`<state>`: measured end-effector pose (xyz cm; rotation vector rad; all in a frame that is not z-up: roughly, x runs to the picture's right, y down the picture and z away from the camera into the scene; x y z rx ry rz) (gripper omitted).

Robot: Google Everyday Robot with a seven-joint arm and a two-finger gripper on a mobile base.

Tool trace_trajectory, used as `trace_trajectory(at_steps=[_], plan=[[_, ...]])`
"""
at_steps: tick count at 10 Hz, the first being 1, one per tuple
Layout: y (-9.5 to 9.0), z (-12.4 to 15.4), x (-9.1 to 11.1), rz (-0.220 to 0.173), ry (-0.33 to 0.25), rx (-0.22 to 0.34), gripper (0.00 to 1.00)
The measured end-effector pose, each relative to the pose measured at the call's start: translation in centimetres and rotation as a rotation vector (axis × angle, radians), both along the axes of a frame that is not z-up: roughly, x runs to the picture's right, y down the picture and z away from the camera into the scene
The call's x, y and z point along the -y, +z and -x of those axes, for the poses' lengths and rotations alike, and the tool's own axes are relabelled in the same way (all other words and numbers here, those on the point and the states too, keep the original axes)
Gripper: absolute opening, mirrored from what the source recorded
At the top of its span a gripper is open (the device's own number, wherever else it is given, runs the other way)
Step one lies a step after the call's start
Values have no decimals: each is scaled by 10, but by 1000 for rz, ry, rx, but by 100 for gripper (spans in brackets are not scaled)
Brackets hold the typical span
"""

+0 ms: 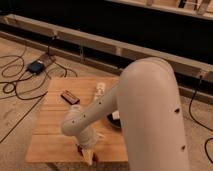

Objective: Place the pepper on the white sponge

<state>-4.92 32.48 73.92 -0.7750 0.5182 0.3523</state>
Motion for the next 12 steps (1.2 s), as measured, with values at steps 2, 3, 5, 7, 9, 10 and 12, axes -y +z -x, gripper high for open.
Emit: trace_trajectory(at_steps=[2,3,5,7,9,10,12], plan=[[0,11,-1,-5,-13,7,80],[-1,17,-2,-6,-19,10,80],[-1,24,-4,-8,-25,12,80],[-1,27,-6,-10,-29,11,67],[1,29,-8,-13,-32,11,45],[2,29,-9,-13,-34,11,37],[3,30,-10,-17,-33,10,18]])
